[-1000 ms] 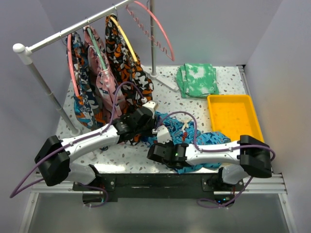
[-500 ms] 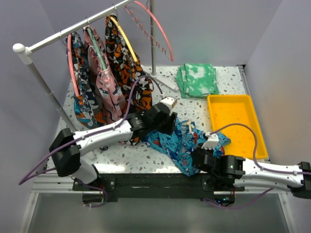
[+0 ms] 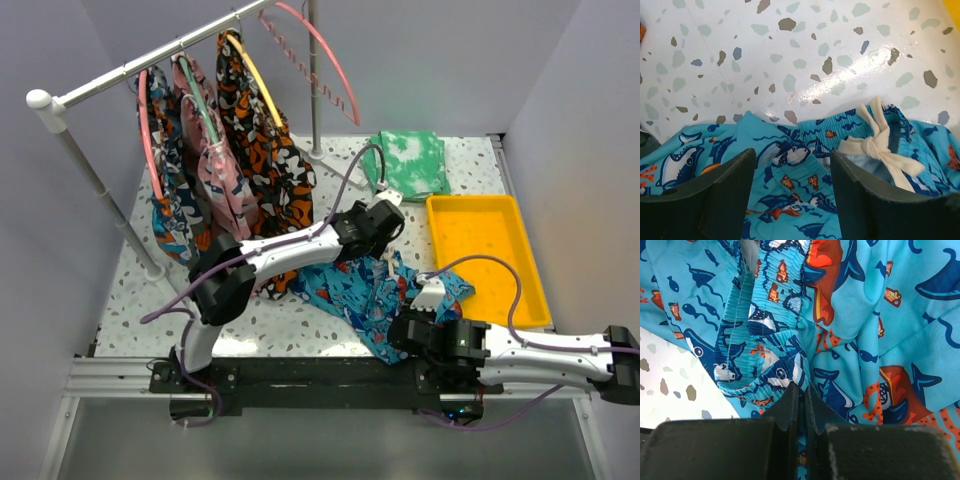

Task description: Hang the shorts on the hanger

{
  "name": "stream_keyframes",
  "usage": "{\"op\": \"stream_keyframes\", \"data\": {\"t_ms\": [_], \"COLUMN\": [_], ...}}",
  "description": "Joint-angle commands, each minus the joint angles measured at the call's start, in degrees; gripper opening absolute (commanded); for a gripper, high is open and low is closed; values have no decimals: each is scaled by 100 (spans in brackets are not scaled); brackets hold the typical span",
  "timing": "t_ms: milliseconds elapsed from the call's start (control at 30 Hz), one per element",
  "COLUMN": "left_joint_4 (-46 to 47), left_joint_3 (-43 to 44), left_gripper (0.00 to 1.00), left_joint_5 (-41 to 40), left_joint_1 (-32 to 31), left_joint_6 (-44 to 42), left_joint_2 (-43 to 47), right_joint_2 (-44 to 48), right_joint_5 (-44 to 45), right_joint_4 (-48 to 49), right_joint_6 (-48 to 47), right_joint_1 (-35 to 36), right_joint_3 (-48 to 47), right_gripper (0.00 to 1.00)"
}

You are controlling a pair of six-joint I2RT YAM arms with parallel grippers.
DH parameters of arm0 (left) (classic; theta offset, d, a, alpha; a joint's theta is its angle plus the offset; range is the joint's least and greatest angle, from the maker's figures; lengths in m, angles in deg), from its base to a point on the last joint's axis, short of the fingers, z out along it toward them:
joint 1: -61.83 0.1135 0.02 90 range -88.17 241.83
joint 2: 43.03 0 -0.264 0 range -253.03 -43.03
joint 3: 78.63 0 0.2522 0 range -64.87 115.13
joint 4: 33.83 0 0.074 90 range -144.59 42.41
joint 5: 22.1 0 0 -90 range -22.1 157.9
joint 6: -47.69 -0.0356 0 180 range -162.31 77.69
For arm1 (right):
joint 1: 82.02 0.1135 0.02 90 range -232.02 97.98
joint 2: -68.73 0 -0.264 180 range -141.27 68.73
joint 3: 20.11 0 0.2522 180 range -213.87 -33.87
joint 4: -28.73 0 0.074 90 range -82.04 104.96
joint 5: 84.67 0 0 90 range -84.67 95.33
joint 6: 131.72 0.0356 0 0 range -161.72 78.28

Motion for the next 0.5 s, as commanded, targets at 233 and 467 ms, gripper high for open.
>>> {"op": "stream_keyframes", "data": {"t_ms": [233, 467], "left_joint_4": [-478, -505], "left_joint_3": [792, 529], "left_gripper": [67, 47], "left_joint_5": [-97, 53], "left_joint_1": [53, 133], "left_joint_6": [-477, -460], "left_joint_2": [-855, -865], "right_joint_2": [307, 307], "right_joint_5": [292, 327], "right_joint_4": [-338, -496], "right_joint_6": [257, 300], "right_joint_1": [11, 11], "right_joint_3": [-274, -371], "right_gripper": [0, 0]}}
